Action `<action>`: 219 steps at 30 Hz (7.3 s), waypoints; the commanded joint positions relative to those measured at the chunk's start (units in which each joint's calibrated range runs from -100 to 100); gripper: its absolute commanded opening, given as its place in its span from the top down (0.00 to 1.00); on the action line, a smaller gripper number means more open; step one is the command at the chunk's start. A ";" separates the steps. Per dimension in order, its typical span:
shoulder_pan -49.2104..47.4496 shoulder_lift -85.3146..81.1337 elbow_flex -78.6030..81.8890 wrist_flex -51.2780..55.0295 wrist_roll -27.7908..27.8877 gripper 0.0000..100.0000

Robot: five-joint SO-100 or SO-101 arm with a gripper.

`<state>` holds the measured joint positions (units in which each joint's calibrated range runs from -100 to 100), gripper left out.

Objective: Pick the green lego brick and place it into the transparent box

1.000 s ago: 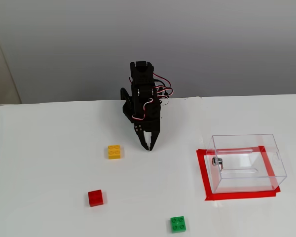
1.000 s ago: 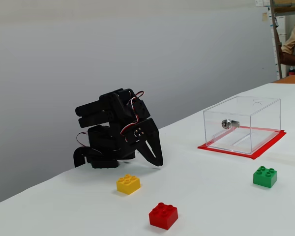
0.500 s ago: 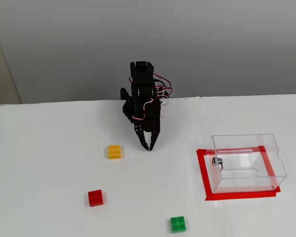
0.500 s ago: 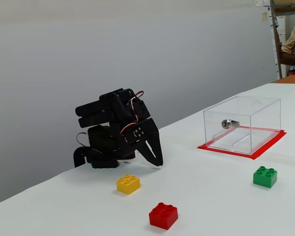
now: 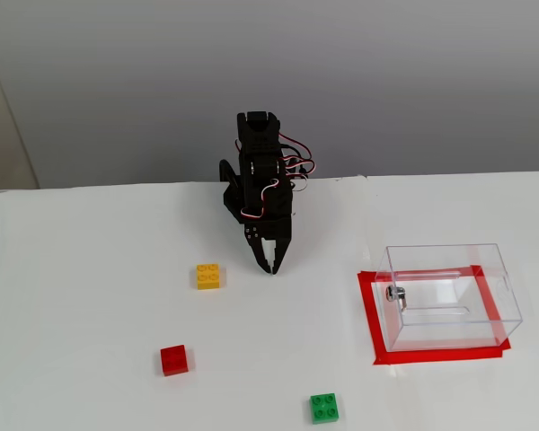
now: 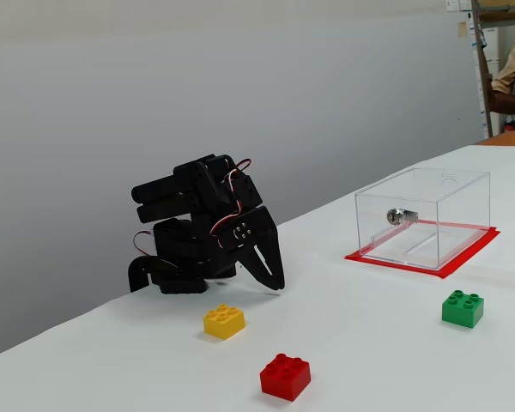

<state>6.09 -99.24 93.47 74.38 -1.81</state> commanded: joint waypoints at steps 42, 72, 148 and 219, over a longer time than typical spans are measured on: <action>-5.90 32.76 -47.63 -0.49 0.24 0.99; -16.26 68.31 -70.14 -17.63 0.09 0.98; -16.70 133.31 -110.74 -35.82 0.29 0.61; -10.34 94.87 -80.09 -37.74 0.29 0.97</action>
<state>-5.45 2.41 11.83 37.10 -1.71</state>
